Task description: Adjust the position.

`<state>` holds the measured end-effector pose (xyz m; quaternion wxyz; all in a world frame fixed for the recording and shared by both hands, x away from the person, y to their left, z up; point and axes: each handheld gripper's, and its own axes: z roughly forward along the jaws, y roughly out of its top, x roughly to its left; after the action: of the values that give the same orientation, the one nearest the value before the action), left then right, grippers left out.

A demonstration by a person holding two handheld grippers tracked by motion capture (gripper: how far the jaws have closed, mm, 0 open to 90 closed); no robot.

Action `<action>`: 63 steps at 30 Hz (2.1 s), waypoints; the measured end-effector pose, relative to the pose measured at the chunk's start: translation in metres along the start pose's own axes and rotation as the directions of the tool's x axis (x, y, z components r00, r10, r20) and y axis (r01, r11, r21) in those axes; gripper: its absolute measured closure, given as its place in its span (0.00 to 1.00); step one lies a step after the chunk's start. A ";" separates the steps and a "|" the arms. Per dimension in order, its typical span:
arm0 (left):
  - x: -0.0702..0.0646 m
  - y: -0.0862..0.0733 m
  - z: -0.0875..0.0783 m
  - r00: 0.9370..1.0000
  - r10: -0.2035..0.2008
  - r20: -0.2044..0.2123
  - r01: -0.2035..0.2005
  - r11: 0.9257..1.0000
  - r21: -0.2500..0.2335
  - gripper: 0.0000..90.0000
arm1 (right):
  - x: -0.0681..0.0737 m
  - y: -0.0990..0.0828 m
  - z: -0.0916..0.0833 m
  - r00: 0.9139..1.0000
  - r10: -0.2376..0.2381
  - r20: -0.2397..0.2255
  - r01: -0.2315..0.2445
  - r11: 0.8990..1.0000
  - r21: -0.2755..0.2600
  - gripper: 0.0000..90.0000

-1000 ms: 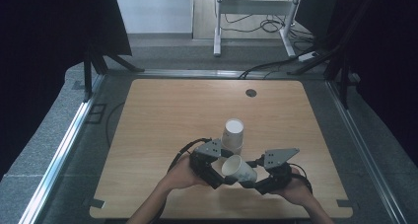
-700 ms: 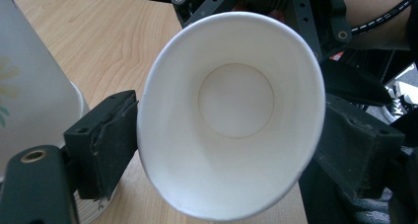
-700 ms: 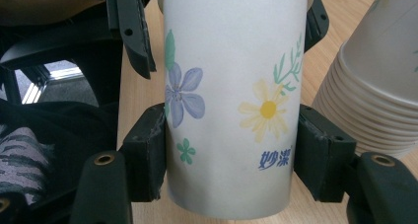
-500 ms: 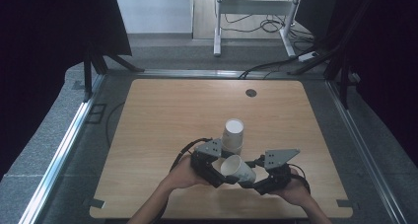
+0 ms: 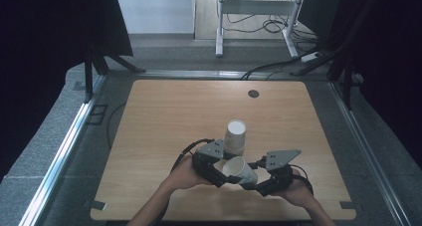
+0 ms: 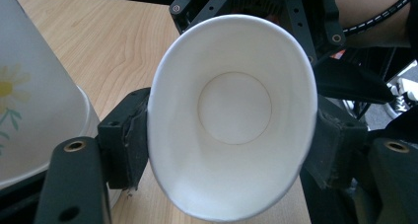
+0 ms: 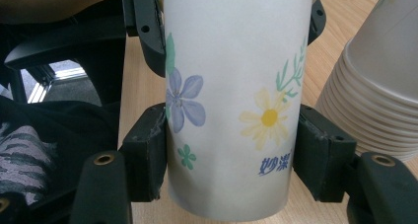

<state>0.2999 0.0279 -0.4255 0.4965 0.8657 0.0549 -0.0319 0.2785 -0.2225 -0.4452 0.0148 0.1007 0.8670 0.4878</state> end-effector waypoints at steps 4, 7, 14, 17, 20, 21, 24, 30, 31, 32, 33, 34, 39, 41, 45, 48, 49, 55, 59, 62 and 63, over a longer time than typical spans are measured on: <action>-0.001 0.002 0.000 1.000 0.010 -0.005 -0.010 1.000 0.010 0.32 | 0.000 0.000 0.000 1.000 -0.004 -0.001 0.004 1.000 0.006 0.40; -0.001 0.003 0.000 1.000 0.020 -0.010 -0.020 1.000 0.020 0.32 | 0.000 0.000 0.000 1.000 -0.008 0.004 0.008 1.000 0.008 0.40; -0.004 0.007 0.001 0.999 0.047 -0.026 -0.046 0.998 0.043 0.32 | 0.001 0.002 0.000 1.000 -0.021 0.016 0.021 1.000 0.020 0.39; -0.004 0.009 0.001 0.998 0.056 -0.033 -0.055 0.997 0.054 0.32 | 0.002 0.003 0.000 0.999 -0.028 0.029 0.027 0.999 0.028 0.39; -0.005 0.010 0.002 0.997 0.066 -0.035 -0.063 0.996 0.067 0.32 | 0.002 0.003 0.000 0.999 -0.032 0.038 0.030 0.999 0.033 0.36; -0.005 0.010 0.002 0.997 0.071 -0.039 -0.068 0.995 0.075 0.32 | 0.002 0.004 0.001 0.999 -0.031 0.044 0.030 0.999 0.038 0.34; -0.006 0.010 0.002 0.996 0.077 -0.040 -0.073 0.994 0.082 0.32 | 0.002 0.004 0.001 0.998 -0.031 0.052 0.028 0.999 0.047 0.31; -0.006 0.011 0.002 0.995 0.088 -0.056 -0.081 0.991 0.108 0.32 | 0.001 0.005 0.003 0.998 -0.026 0.064 0.022 0.998 0.066 0.21; -0.006 0.011 0.002 0.995 0.084 -0.059 -0.078 0.991 0.111 0.32 | 0.001 0.005 0.003 0.998 -0.026 0.064 0.022 0.998 0.066 0.21; -0.006 0.011 0.001 0.995 0.083 -0.063 -0.076 0.991 0.113 0.32 | 0.001 0.005 0.003 0.997 -0.027 0.066 0.022 0.997 0.072 0.20; -0.006 0.011 0.001 0.994 0.082 -0.066 -0.074 0.991 0.114 0.32 | 0.001 0.005 0.003 0.997 -0.028 0.073 0.022 0.997 0.079 0.18; -0.006 0.010 0.000 0.994 0.081 -0.071 -0.072 0.990 0.119 0.32 | 0.001 0.005 0.003 0.997 -0.028 0.073 0.022 0.997 0.079 0.18; -0.005 0.009 -0.003 0.993 0.079 -0.089 -0.066 0.988 0.138 0.32 | 0.001 0.004 0.003 0.995 -0.020 0.094 0.012 0.996 0.084 0.15; -0.005 0.009 -0.004 0.993 0.076 -0.095 -0.061 0.987 0.147 0.32 | 0.001 0.004 0.002 0.994 -0.016 0.103 0.007 0.996 0.087 0.14; -0.005 0.007 -0.007 0.992 0.065 -0.112 -0.047 0.986 0.161 0.32 | 0.000 0.003 -0.001 0.993 -0.009 0.120 0.000 0.997 0.082 0.14; -0.004 0.006 -0.009 0.990 0.065 -0.127 -0.041 0.982 0.182 0.32 | 0.000 0.002 -0.002 0.991 -0.010 0.136 -0.002 0.996 0.087 0.14; -0.004 0.006 -0.010 0.989 0.063 -0.133 -0.038 0.981 0.188 0.32 | 0.000 0.002 -0.003 0.990 -0.010 0.138 -0.003 0.996 0.087 0.14; -0.001 0.003 -0.019 0.985 0.040 -0.168 -0.004 0.978 0.210 0.32 | 0.000 -0.002 -0.003 0.986 0.001 0.164 -0.015 0.996 0.087 0.14; 0.002 -0.001 -0.026 0.980 0.019 -0.196 0.026 0.974 0.225 0.32 | 0.000 -0.005 -0.004 0.981 0.006 0.195 -0.023 0.996 0.086 0.13; 0.004 -0.002 -0.031 0.975 0.008 -0.220 0.047 0.969 0.242 0.32 | 0.000 -0.007 -0.005 0.978 0.011 0.207 -0.030 0.996 0.089 0.12; 0.005 -0.003 -0.033 0.974 0.006 -0.228 0.052 0.967 0.248 0.32 | 0.000 -0.008 -0.006 0.975 0.013 0.221 -0.034 0.995 0.091 0.11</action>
<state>0.3048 0.0583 -0.4119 0.3726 0.9190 0.1166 0.0546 0.2767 -0.2318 -0.4493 0.1003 0.1649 0.8808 0.4324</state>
